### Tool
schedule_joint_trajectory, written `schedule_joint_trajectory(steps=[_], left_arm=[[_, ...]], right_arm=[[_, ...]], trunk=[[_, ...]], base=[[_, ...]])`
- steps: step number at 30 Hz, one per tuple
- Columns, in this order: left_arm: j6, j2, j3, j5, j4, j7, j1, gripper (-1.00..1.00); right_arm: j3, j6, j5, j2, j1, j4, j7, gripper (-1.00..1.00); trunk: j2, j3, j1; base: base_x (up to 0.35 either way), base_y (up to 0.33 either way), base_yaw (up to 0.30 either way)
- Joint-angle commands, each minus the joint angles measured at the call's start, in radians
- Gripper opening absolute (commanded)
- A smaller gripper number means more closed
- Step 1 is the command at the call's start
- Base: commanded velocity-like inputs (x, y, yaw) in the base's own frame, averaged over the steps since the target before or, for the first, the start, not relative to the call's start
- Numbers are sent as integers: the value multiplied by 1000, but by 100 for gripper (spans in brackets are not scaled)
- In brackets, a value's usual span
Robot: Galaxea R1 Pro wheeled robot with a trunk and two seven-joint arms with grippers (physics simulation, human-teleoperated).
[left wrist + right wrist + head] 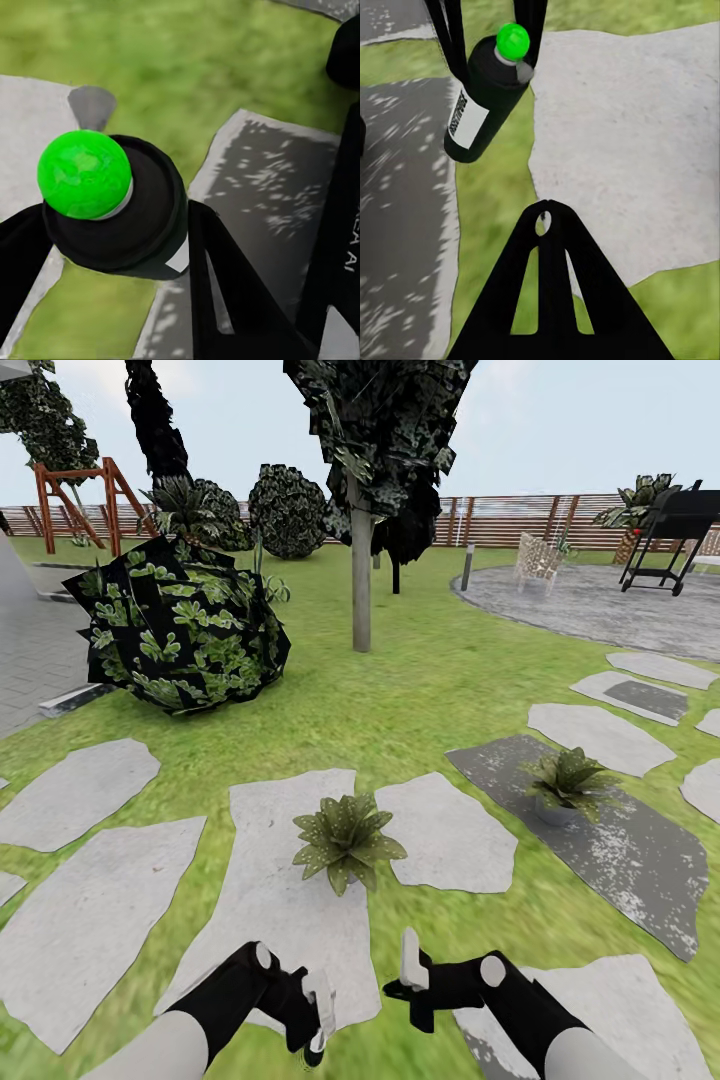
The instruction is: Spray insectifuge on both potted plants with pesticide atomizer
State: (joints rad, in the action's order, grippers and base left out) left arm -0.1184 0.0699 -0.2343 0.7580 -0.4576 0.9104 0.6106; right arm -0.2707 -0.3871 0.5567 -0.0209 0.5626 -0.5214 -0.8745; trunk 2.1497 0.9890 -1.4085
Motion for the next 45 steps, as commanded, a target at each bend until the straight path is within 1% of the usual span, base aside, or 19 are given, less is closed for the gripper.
schedule_joint_trajectory(steps=[1, 4, 6, 10, 14, 25, 28, 30, 32, 34, 35, 39, 42, 45], left_arm=[[18, -1, -1, -1, -2, 6, 0, -100], [72, -7, 0, -8, -1, 9, 0, -100], [95, -8, 3, -11, 0, 10, 0, -100], [108, -2, 8, -13, -1, 9, -1, -100], [117, 1, 13, -17, -1, 4, -2, -100], [123, 2, 13, -90, -1, 1, -2, -100], [163, 9, 12, -115, -1, 1, -2, -100], [177, 14, 12, -122, -1, 1, -2, -100], [182, 21, 13, -125, -1, -17, -2, -100], [184, 24, 11, -126, 0, -67, -2, -100], [185, 24, 10, -126, 1, -79, -3, -100], [187, 28, 8, -125, 16, -92, -3, -100], [187, 45, 7, -124, 35, -97, -3, -100], [188, 52, 6, -124, 38, -99, -3, -100]], right_arm=[[-3, -4, 6, -1, 0, -2, 0, -100], [-1, -4, 7, -1, 4, -2, -1, -100], [-1, -4, 8, -2, 7, -2, -2, -100], [-1, -4, 7, -2, 31, -2, -3, -100], [0, -4, 6, -2, 37, -2, -3, -100], [1, -5, 2, 0, 55, -2, -3, -100], [1, -5, 2, 4, 56, -2, -3, -100], [1, -5, 2, 5, 56, -2, -3, -100], [1, -4, 2, 7, 56, -2, -3, -100], [1, -4, 2, 7, 57, -3, -3, -100], [1, -4, 2, 8, 57, -3, -3, -100], [1, -4, 2, 8, 57, -3, -3, -100], [1, -4, 2, 9, 57, -3, -3, -100], [1, -4, 3, 10, 57, -3, -3, -100]], trunk=[[0, 1, 0], [0, 1, 0], [0, 1, 0], [0, 1, 0], [0, 1, 0], [0, 1, 0], [0, 1, 0], [0, 1, 0], [0, 1, 0], [0, 1, 0], [0, 1, 0], [0, 1, 0], [0, 1, 0], [0, 1, 0]], base=[[0, 0, 0], [0, 0, 0], [0, 0, 0], [0, 0, 0], [0, 0, 0], [0, 0, 0], [0, 0, 0], [0, 0, 0], [0, 0, 0], [0, 0, 0], [0, 0, 0], [0, 0, 0], [0, 0, 0], [0, 0, 0]])
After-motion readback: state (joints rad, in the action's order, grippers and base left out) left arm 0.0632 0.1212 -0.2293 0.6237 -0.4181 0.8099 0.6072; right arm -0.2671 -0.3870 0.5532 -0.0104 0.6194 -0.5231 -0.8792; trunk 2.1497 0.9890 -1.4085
